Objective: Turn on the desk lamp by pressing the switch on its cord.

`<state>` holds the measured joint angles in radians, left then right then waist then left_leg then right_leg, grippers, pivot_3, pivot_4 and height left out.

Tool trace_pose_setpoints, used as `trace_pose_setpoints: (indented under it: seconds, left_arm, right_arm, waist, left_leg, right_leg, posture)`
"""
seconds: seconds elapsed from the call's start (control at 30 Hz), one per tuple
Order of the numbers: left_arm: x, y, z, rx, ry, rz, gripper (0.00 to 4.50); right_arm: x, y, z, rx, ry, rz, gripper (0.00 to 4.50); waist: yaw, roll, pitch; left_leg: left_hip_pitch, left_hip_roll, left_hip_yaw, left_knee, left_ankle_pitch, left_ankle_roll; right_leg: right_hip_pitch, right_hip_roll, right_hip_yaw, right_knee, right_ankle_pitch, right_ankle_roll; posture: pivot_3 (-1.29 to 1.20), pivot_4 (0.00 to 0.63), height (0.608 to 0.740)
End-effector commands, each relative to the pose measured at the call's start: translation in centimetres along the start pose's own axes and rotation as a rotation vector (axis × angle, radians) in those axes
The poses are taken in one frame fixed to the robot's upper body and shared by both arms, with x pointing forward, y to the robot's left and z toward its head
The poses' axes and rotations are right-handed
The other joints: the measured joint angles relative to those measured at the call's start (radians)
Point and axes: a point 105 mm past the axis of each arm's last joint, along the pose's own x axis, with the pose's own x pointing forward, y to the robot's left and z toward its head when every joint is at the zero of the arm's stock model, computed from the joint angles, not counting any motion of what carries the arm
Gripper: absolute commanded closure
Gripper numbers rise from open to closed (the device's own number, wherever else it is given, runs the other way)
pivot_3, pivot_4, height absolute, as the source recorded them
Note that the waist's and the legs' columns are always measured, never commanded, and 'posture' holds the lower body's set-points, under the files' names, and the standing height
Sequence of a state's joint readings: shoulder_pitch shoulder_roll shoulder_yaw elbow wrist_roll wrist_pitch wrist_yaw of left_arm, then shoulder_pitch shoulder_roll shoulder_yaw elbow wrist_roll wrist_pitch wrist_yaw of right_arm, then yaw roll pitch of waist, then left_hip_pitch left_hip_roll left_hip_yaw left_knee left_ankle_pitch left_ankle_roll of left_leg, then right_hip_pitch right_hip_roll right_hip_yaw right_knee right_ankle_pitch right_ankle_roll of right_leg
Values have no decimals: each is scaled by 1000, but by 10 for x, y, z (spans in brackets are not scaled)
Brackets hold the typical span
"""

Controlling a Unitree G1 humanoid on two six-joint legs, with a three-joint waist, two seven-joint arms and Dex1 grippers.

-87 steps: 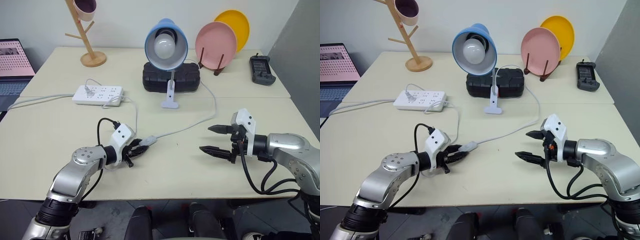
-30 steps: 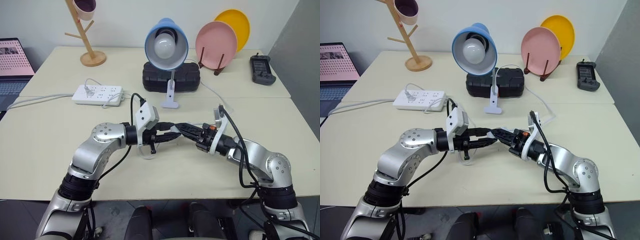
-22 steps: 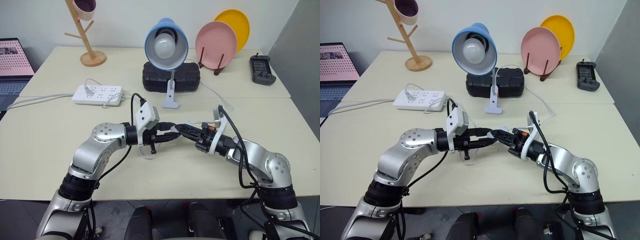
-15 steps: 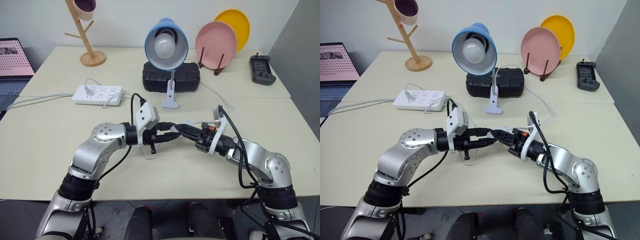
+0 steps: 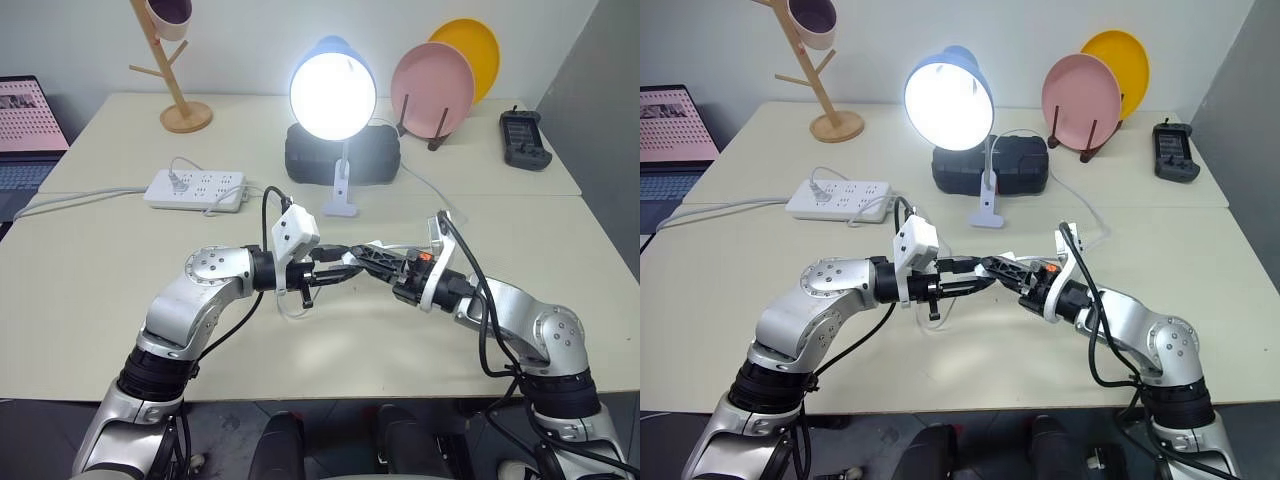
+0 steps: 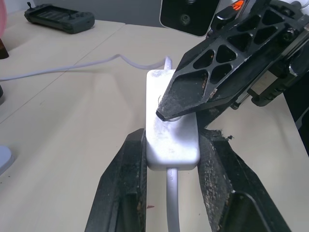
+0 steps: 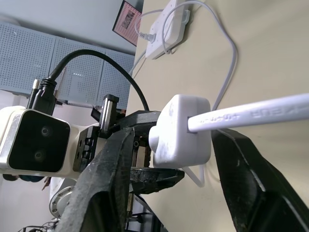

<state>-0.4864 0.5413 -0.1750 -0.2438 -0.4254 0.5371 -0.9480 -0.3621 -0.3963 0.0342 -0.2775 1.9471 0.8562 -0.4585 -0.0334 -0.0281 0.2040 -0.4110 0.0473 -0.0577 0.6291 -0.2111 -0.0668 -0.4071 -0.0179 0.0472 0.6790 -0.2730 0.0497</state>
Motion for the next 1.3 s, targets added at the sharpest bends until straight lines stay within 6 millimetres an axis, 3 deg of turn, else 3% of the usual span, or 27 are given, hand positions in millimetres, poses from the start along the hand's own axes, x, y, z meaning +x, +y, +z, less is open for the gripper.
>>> trace_pose_setpoints:
  seconds: [0.03,0.17,0.33,0.47,0.6,0.83,1.03,1.07,1.2,1.3]
  left_arm:
    - [0,-2,12,54,-26,-2,3414]
    - [-1,-1,11,53,-23,0,3414]
    - [-6,4,7,55,-1,15,3414]
    - [-13,22,1,91,62,36,3414]
    - [-16,33,-11,132,136,15,3414]
    - [1,41,-43,122,223,-53,3414]
    - [8,42,-56,133,251,-109,3414]
    - [9,42,-56,134,247,-116,2715]
    - [-5,50,-38,131,224,-103,1967]
    - [-27,52,-19,102,217,-98,1288]
  right_arm:
    - [-7,8,8,5,-44,32,2007]
    - [-11,5,13,15,-73,27,2007]
    - [-30,7,13,-45,-76,62,2007]
    - [-60,1,-1,-212,97,26,2007]
    - [-76,9,3,-358,180,20,2007]
    - [-78,14,6,-755,276,-28,2007]
    - [-74,4,6,-929,283,-63,2007]
    - [-73,2,6,-938,280,-64,1941]
    - [-73,0,8,-970,268,-60,1941]
    - [-74,-2,17,-1015,258,-79,1941]
  waist:
    - [0,0,0]
    - [0,0,0]
    - [1,0,0]
    - [4,1,1]
    - [2,1,1]
    - [3,1,1]
    - [4,1,1]
    - [4,1,1]
    - [3,1,1]
    - [0,1,1]
  left_leg:
    - [0,0,0,0,0,0]
    - [0,0,0,0,0,0]
    - [-1,0,0,0,0,0]
    - [-2,0,0,0,0,0]
    - [-2,0,-1,1,0,0]
    - [-3,0,-1,0,0,0]
    - [-6,-1,-1,0,0,0]
    - [-6,-1,-1,0,0,0]
    - [-6,0,-1,0,0,0]
    - [-5,0,-1,0,0,0]
  right_leg:
    - [0,0,0,0,0,0]
    - [0,0,0,0,0,0]
    - [0,0,0,0,0,0]
    - [-1,0,0,-1,0,0]
    - [-1,0,-1,-1,0,0]
    - [-2,0,-1,-1,0,0]
    - [-3,0,-2,-4,0,1]
    - [-3,0,-2,-4,0,1]
    - [-3,0,-2,-3,0,1]
    - [-3,0,-2,-3,0,1]
  posture:
    - [0,150,740]
    - [0,150,740]
    - [0,150,740]
    - [0,150,740]
    - [0,150,740]
    - [0,150,740]
    - [0,150,740]
    - [0,150,740]
    - [0,150,740]
    - [0,150,740]
